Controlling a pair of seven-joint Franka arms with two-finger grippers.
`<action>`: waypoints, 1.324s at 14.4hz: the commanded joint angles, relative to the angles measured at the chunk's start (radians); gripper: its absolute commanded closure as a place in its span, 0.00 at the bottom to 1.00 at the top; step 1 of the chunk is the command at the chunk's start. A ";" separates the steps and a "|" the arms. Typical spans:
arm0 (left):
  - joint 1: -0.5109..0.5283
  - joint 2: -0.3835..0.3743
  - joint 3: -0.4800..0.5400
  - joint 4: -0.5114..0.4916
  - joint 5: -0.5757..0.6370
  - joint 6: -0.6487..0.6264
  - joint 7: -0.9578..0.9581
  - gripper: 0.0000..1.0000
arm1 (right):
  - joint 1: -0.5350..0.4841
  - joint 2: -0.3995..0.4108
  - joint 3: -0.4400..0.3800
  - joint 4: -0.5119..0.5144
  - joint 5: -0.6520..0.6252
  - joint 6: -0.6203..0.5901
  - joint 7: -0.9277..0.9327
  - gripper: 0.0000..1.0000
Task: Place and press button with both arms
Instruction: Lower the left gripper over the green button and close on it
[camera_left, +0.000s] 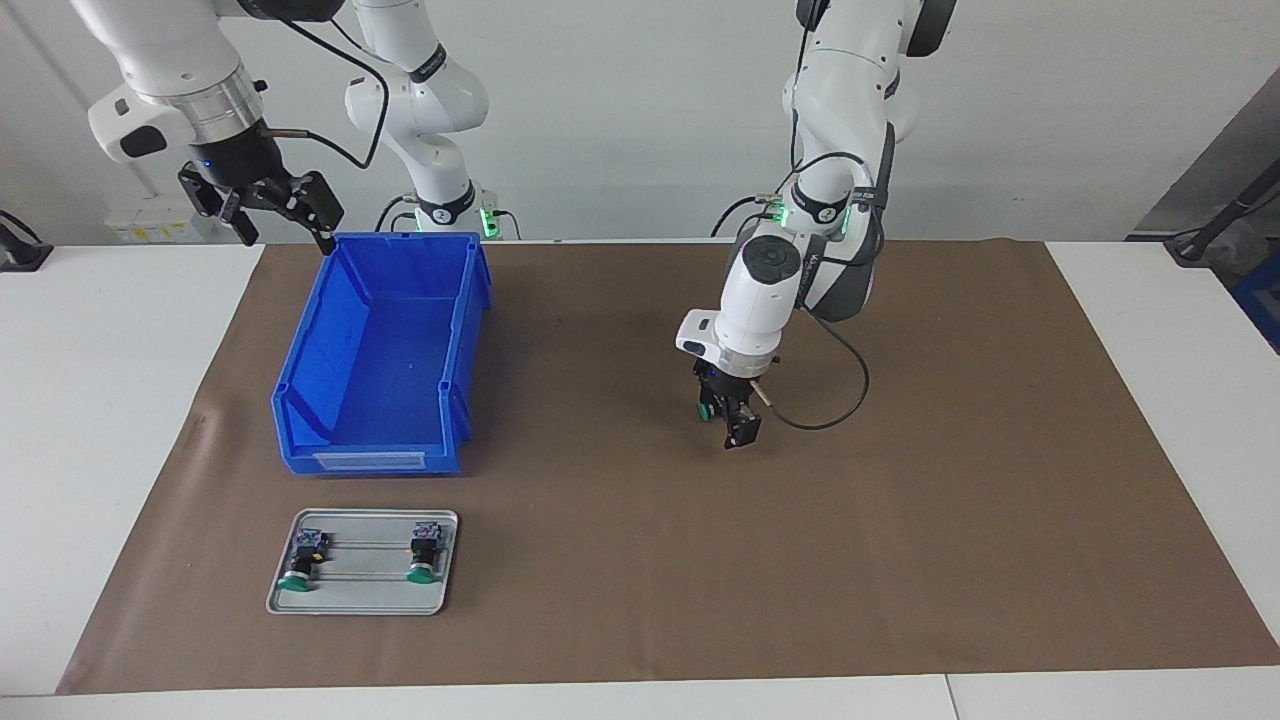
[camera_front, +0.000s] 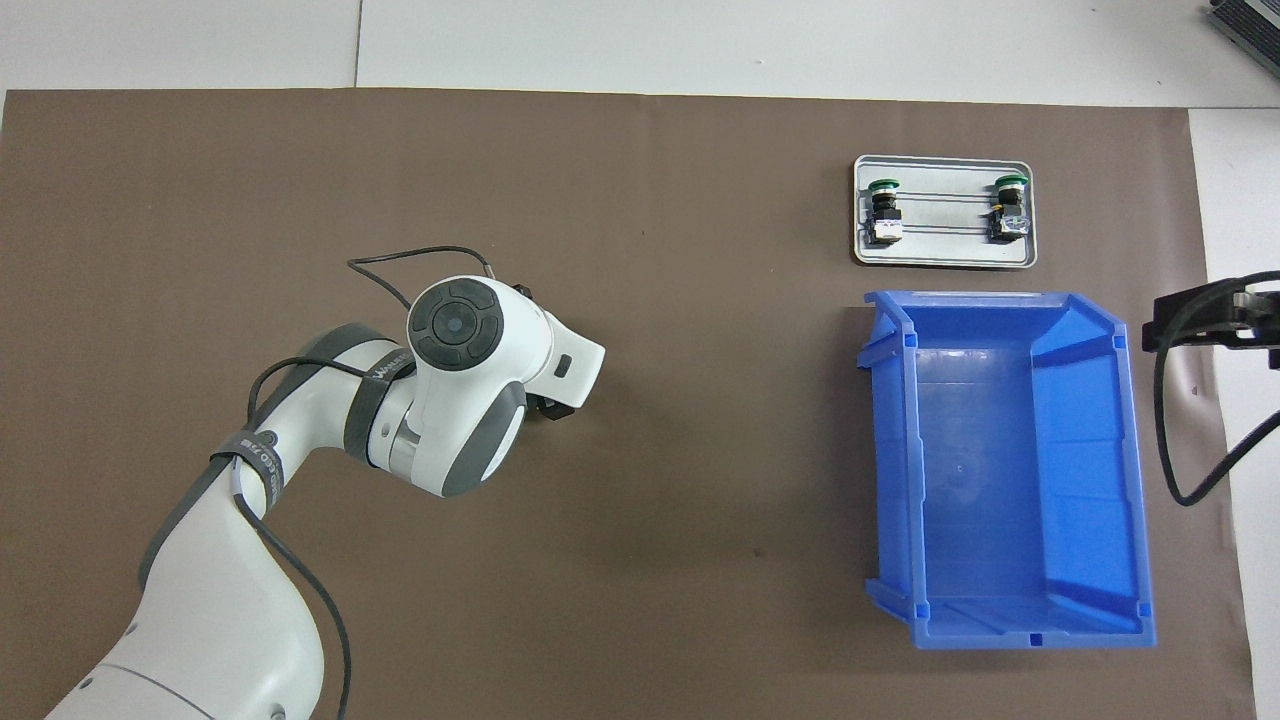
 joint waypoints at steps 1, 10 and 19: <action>-0.030 -0.022 0.017 -0.054 0.004 -0.003 0.011 0.05 | -0.001 -0.003 -0.001 -0.002 -0.019 0.017 -0.025 0.00; -0.030 -0.044 0.018 -0.063 0.004 -0.098 -0.243 0.18 | -0.002 -0.003 0.003 -0.002 -0.006 0.043 -0.029 0.00; -0.021 -0.044 0.021 -0.068 0.004 -0.098 -0.751 0.25 | -0.002 -0.001 0.003 -0.002 -0.003 0.046 -0.029 0.00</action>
